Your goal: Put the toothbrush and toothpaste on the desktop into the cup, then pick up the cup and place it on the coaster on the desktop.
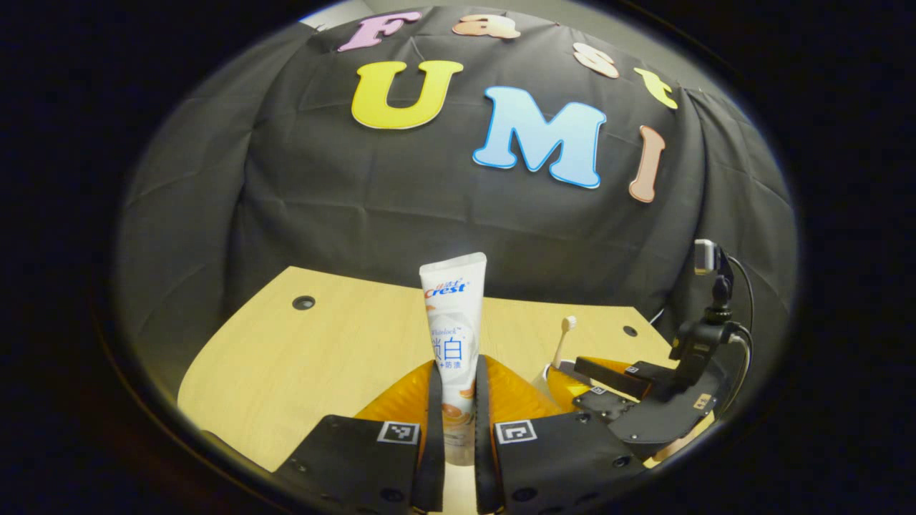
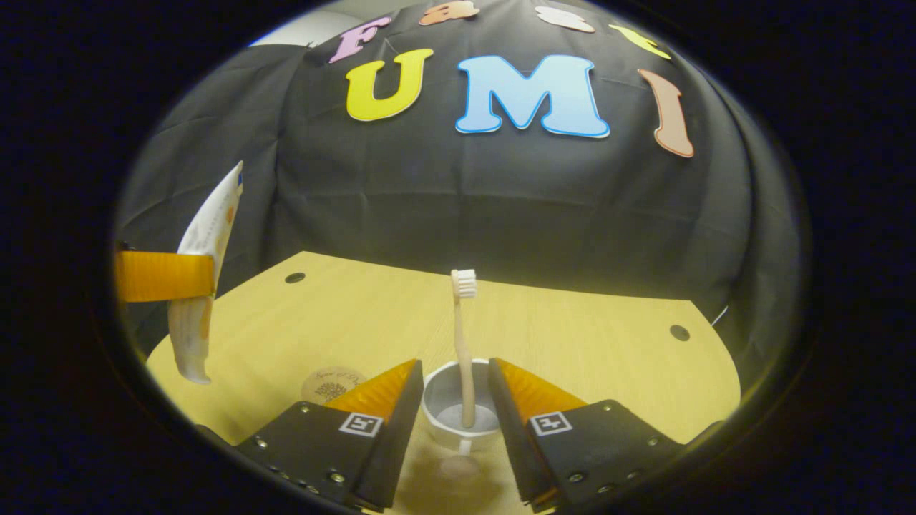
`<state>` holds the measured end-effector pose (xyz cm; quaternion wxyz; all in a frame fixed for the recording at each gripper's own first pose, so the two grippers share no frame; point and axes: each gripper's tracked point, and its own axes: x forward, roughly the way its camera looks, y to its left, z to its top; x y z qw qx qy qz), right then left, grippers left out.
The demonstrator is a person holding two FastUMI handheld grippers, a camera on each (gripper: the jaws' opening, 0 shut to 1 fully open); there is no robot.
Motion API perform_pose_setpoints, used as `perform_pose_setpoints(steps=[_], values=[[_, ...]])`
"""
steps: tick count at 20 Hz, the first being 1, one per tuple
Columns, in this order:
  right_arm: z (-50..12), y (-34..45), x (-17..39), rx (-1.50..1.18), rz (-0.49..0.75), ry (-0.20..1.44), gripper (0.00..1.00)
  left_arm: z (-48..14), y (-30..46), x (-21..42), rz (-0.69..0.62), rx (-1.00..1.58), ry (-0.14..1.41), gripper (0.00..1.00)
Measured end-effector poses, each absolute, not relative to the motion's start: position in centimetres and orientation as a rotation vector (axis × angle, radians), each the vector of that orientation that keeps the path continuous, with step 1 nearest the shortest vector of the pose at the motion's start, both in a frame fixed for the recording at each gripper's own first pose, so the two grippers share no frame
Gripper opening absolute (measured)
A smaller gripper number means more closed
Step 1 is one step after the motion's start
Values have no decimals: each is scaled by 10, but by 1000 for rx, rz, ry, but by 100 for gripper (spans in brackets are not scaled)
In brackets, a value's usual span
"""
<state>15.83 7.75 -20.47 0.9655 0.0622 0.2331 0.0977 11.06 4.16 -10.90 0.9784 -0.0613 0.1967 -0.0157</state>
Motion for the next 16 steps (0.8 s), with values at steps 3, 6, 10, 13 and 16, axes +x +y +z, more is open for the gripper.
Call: perform_pose_setpoints(steps=[3, 6, 10, 13, 16], values=[[-191, 68, 150, 127, 186, 450, 75, -107, 36, 111, -42, -131, 388, 24], [-175, 50, 142, 127, 163, 421, 82, -105, 25, 115, -58, -145, 374, 24], [-149, 19, 131, 157, 118, 370, 82, -105, 4, 124, -83, -188, 355, 24], [-129, -5, 123, 183, 80, 335, 82, -103, -14, 134, -112, -232, 327, 24], [-116, -27, 112, 197, 45, 317, 82, -93, -30, 144, -139, -300, 273, 24]])
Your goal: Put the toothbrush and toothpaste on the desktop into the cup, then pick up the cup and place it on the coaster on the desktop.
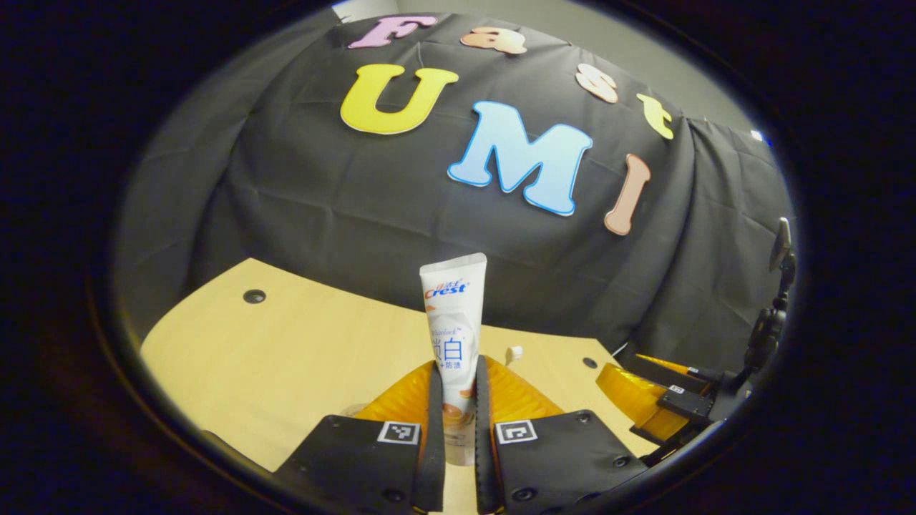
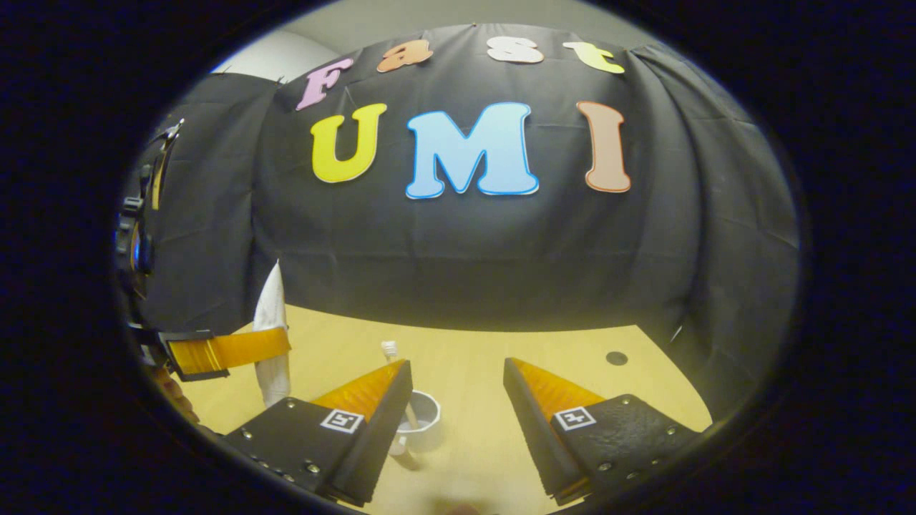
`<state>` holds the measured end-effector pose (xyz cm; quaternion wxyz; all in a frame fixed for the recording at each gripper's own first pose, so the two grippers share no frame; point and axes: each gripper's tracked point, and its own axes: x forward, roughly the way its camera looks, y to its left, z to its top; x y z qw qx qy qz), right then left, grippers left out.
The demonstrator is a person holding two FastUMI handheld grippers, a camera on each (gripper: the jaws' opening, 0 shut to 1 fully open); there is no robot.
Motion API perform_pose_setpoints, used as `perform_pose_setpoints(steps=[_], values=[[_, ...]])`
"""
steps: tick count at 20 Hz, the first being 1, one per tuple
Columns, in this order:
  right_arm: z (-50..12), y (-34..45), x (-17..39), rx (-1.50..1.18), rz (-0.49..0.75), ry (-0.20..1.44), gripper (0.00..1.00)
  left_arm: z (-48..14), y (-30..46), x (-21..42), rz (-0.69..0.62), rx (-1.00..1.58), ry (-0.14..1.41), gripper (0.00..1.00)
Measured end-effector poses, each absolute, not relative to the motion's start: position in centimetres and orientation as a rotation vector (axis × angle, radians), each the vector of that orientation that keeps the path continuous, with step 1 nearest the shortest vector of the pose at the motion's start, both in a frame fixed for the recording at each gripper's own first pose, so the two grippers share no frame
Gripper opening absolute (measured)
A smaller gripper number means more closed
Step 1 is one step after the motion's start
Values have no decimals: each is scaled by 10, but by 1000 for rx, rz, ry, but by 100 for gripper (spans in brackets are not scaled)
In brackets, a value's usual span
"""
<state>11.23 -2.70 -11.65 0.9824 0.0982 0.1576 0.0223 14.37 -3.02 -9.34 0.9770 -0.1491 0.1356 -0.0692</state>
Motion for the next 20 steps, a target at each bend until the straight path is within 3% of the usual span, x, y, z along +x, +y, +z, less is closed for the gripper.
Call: perform_pose_setpoints(steps=[8, 20], values=[[-122, -67, 91, 209, -3, 343, 81, -95, -62, 184, -154, -414, 176, 24], [-146, -74, 80, 191, 48, 415, 82, -150, -97, 213, -116, -417, 122, 24]])
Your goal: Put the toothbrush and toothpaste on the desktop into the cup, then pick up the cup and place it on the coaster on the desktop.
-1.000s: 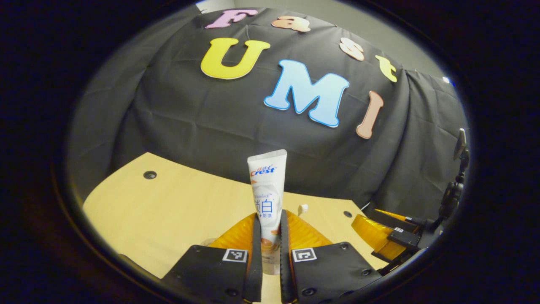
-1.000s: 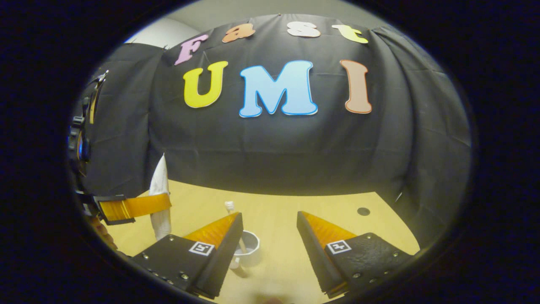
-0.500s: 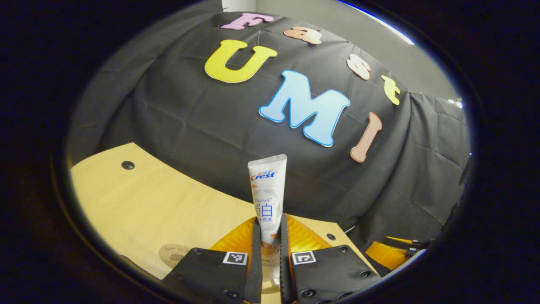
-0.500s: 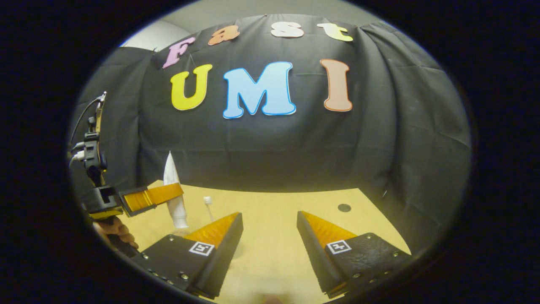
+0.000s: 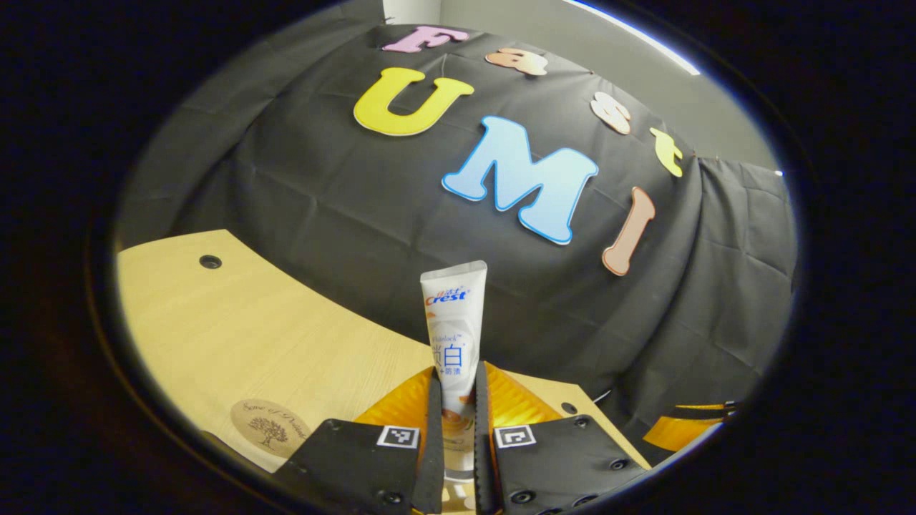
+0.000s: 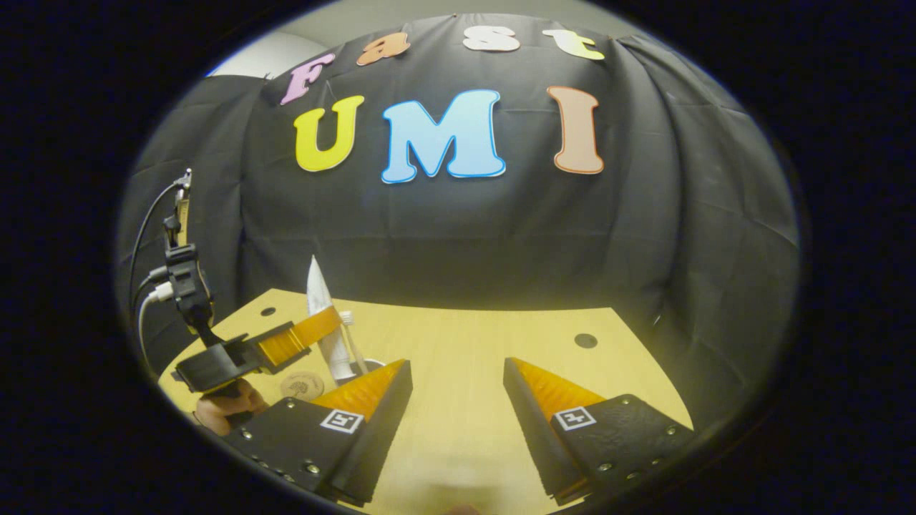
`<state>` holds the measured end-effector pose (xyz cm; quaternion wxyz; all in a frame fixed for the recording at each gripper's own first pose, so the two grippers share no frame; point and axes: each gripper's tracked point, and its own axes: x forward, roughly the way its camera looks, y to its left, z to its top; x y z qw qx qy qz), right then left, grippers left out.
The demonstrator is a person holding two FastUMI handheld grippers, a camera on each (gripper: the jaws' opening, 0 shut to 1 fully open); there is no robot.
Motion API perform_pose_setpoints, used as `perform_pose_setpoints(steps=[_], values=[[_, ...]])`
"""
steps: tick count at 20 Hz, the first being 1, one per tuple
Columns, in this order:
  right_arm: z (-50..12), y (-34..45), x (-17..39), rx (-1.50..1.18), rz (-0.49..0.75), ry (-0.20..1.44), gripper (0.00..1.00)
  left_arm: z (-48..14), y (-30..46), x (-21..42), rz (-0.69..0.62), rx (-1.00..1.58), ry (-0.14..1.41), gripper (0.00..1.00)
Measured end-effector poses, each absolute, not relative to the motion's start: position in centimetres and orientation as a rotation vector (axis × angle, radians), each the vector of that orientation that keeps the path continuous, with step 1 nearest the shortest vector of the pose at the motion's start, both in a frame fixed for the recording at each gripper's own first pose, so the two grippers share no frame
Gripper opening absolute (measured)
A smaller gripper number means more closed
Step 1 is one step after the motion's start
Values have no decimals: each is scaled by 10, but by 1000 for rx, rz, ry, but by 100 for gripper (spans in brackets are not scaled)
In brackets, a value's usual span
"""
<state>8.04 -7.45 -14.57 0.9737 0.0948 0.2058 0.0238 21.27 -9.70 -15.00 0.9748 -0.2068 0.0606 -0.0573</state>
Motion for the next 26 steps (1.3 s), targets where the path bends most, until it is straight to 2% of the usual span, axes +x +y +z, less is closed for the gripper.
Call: perform_pose_setpoints(steps=[4, 8, 9, 10, 12, 13, 14, 15, 16, 19, 21, 23, 25, 26], values=[[-154, -72, 77, 192, 76, 437, 82, -158, -100, 215, -107, -382, 107, 22], [-159, -69, 78, 206, 95, 447, 82, -171, -99, 218, -83, -365, 118, 24], [-160, -68, 78, 208, 98, 447, 82, -174, -97, 217, -77, -360, 127, 28], [-160, -68, 79, 209, 101, 447, 82, -176, -96, 217, -71, -358, 135, 27], [-161, -66, 80, 214, 108, 449, 82, -178, -99, 213, -86, -375, 149, 34], [-161, -65, 81, 216, 112, 449, 82, -180, -97, 213, -84, -373, 156, 45], [-161, -65, 82, 218, 115, 448, 82, -178, -98, 213, -84, -368, 155, 37], [-161, -64, 82, 220, 117, 446, 82, -174, -96, 211, -85, -359, 147, 60], [-160, -63, 82, 222, 119, 443, 82, -167, -100, 210, -99, -352, 138, 52], [-160, -60, 84, 228, 126, 439, 82, -156, -105, 208, -112, -312, 120, 89], [-159, -58, 85, 233, 129, 438, 82, -153, -105, 206, -117, -298, 116, 94], [-158, -56, 86, 238, 129, 436, 82, -148, -103, 205, -118, -295, 114, 94], [-157, -53, 87, 242, 132, 435, 81, -144, -98, 203, -117, -282, 110, 94], [-157, -50, 88, 241, 132, 437, 81, -141, -96, 202, -116, -275, 109, 89]])
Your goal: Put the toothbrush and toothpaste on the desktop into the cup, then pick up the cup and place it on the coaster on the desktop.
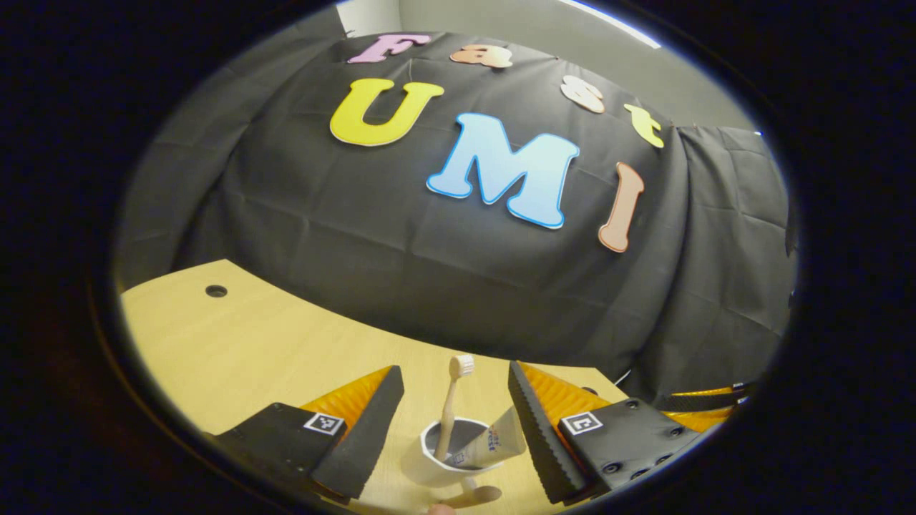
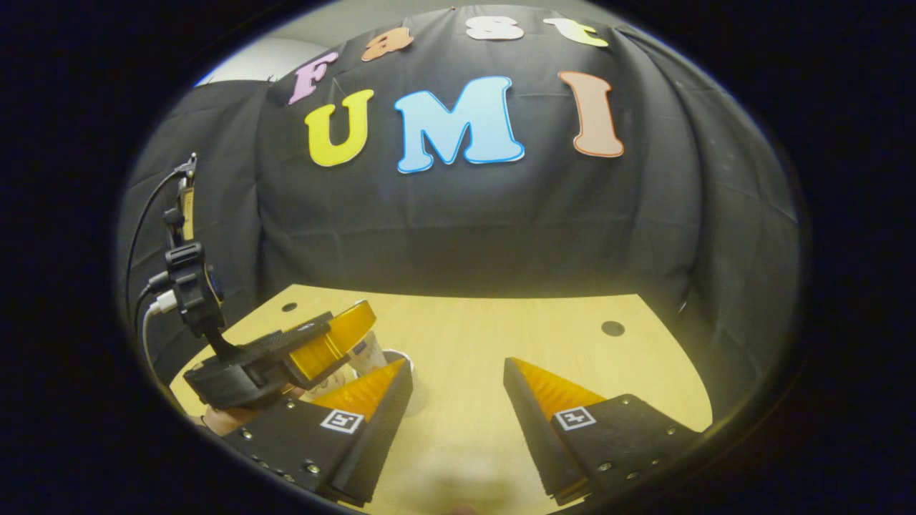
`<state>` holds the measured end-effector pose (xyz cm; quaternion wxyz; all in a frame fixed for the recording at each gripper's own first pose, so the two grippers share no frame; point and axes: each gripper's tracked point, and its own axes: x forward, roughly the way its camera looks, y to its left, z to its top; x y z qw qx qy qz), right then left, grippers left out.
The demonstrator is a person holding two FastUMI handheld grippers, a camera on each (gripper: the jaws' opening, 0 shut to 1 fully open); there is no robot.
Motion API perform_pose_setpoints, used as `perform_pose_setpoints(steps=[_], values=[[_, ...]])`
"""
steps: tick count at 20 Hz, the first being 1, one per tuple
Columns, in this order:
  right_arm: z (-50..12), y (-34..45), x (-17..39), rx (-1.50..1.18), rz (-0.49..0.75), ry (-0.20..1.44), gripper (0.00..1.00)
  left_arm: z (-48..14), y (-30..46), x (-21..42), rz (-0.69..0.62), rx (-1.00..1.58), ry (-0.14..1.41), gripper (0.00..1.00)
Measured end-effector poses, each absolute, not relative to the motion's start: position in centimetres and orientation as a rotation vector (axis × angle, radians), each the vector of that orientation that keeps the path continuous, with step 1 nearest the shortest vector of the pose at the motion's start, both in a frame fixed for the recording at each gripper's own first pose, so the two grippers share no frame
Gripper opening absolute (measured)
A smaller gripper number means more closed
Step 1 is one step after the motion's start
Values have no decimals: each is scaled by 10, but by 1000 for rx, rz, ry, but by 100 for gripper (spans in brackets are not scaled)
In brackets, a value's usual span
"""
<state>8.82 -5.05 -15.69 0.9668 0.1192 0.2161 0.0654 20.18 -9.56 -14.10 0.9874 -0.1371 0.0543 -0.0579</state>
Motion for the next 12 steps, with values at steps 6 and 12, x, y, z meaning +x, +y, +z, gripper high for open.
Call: perform_pose_setpoints(steps=[6, 12], values=[[-157, -27, 94, 232, 149, 450, 82, -117, -78, 193, -126, -216, 80, 94], [-161, 2, 96, 207, 171, 495, 81, -88, -60, 181, -137, -164, 42, 96]])
